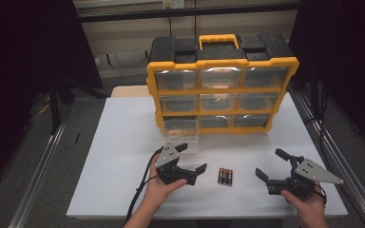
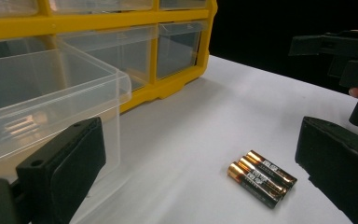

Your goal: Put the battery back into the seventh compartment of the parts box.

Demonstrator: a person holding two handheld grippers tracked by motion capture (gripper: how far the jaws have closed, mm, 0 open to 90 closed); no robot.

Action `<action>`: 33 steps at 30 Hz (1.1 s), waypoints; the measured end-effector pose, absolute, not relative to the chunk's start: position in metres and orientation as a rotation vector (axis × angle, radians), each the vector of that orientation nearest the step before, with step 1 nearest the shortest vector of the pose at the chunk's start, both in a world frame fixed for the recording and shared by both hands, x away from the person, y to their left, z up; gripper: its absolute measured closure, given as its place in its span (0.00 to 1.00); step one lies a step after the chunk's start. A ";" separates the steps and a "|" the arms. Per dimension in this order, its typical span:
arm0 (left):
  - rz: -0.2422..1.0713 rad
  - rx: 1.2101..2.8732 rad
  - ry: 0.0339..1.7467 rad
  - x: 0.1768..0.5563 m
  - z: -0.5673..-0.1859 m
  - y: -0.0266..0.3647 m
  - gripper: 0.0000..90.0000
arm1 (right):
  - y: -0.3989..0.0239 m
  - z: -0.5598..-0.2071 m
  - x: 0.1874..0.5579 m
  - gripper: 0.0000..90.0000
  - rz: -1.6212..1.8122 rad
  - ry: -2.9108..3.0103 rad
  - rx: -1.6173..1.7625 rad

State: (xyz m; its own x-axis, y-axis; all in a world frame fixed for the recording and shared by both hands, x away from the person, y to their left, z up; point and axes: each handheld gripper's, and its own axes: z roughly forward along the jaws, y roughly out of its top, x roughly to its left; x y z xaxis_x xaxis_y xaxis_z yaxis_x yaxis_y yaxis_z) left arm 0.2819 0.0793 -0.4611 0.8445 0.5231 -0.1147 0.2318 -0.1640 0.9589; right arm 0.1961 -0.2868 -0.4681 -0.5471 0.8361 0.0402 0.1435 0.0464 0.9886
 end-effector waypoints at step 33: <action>0.175 1.946 0.584 0.288 -0.465 0.037 0.02 | -0.288 -0.467 0.197 0.01 1.544 1.750 0.982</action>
State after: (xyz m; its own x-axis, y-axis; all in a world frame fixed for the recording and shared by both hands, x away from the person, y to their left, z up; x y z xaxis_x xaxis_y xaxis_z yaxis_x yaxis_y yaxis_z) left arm 0.2884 0.0369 -0.4654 0.8703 0.4732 -0.1364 0.3199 -0.3325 0.8872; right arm 0.1965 -0.2878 -0.4674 -0.5461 0.8370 0.0343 0.1385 0.0498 0.9891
